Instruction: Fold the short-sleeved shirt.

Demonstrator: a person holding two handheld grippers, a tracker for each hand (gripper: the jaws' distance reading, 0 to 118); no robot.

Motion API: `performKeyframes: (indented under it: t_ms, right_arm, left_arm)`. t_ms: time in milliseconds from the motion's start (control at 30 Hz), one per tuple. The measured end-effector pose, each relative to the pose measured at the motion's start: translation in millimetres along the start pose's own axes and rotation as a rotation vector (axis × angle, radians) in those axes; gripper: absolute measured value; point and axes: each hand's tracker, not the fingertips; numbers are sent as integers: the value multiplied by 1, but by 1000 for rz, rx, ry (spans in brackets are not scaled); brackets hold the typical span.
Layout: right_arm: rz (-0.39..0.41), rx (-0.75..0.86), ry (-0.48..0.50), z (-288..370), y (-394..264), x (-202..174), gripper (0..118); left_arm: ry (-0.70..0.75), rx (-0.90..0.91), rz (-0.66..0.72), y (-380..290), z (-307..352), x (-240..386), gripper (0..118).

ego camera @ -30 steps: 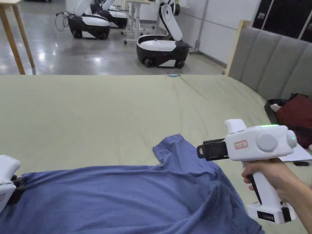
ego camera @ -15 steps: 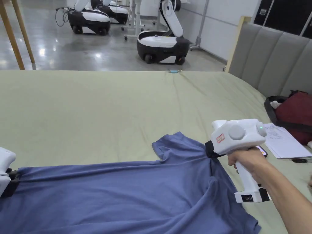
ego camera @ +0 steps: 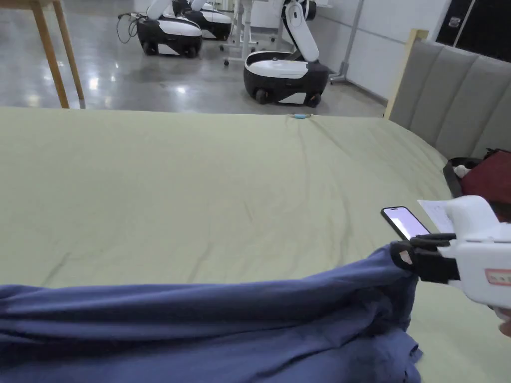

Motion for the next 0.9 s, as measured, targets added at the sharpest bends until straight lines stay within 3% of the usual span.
performKeyframes:
  t_ms: [133, 267, 367, 500, 600, 800, 867, 900]
  right_arm:
    - [-8, -101, 34, 5, -47, -10, 0]
    - [15, -308, 94, -28, -92, -8, 0]
    - [17, -413, 40, -53, -121, 8, 0]
    - [-90, -356, 24, -59, -130, 12, 1]
    - [-40, -352, 10, -55, -133, 6, 1]
    - [-22, -353, -20, -64, -134, 0, 5]
    - [19, -293, -37, -53, -136, -2, 13]
    - [4, -251, -47, -43, -136, 0, 25]
  left_arm:
    - [-45, -72, 22, -44, 12, 18, 0]
    - [-64, -189, -4, -77, -2, 37, 0]
    - [-58, -159, 27, -85, -2, 38, 0]
    - [-84, -155, 127, -82, 2, 28, 0]
    - [-89, -139, 132, -83, 12, 26, 0]
    - [-99, -148, 131, -91, 5, 33, 1]
    - [-87, -123, 136, -90, 4, 33, 9]
    - [-84, -97, 172, -88, 8, 28, 23]
